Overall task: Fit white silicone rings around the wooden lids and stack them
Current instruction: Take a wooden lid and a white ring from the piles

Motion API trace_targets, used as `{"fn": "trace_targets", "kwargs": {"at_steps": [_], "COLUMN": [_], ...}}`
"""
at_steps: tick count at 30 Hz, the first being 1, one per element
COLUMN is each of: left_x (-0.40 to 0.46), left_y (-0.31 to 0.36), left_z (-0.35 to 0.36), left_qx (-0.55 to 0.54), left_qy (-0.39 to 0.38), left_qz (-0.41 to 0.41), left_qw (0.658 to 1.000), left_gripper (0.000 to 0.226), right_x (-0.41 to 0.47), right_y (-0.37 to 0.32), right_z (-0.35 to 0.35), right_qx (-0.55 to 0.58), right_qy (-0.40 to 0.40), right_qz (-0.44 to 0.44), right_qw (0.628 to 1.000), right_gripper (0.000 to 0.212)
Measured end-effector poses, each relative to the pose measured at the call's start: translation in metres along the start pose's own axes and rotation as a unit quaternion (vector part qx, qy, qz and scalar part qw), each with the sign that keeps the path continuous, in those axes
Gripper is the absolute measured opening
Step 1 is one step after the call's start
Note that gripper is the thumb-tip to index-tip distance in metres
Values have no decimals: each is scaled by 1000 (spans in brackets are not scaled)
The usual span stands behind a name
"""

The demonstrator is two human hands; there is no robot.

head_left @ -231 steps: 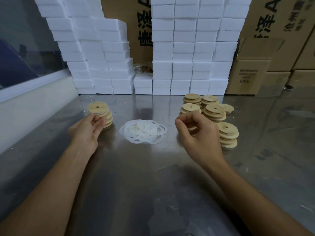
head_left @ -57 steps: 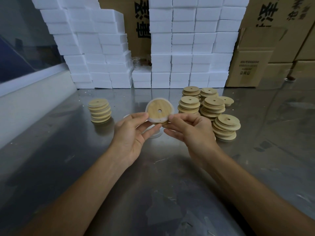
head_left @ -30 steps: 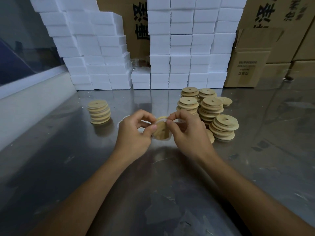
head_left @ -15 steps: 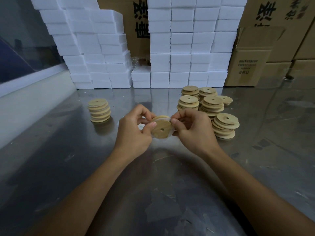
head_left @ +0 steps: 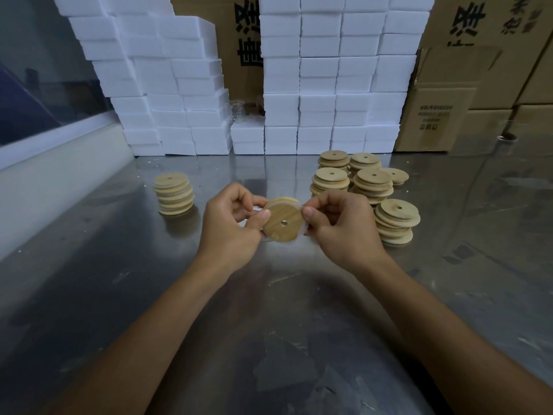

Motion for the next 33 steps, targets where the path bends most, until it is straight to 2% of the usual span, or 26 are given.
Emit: {"fn": "trace_targets", "kwargs": {"at_steps": [4, 10, 13, 17, 20, 26, 33], "left_x": [-2, -1, -1, -1, -1, -1, 2], "left_y": [-2, -6, -5, -4, -4, -1, -9], "left_z": [2, 2, 2, 7, 9, 7, 4], "left_qx": [-64, -140, -113, -33, -29, -42, -96], "left_qy": [-16, -20, -22, -44, -57, -73, -57], "left_qz": [-39, -86, -75, -39, -36, -37, -102], "left_qw": [997, 986, 991, 998, 997, 996, 989], "left_gripper": [36, 27, 26, 25, 24, 26, 14], "right_x": [-2, -6, -6, -6, -8, -2, -4], "right_y": [-2, 2, 1, -5, -12, -4, -3], "right_z": [3, 8, 7, 5, 6, -1, 8], "right_qx": [42, 111, 114, 7, -30, 30, 60], "right_qy": [17, 25, 36, 27, 24, 41, -15], "right_qz": [5, 64, 59, -11, -41, 14, 43], "right_qw": [999, 992, 991, 1000, 998, 999, 997], "right_gripper": [9, 7, 6, 7, 8, 20, 9]}}
Point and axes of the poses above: each hand's wrist, its own x-axis towards the middle knuckle, its own z-axis out of the palm, y = z × x, the point moved 6 cm from there along x, towards the middle knuckle, and after that the axes turned 15 degrees about -z, right-handed, at the moved point
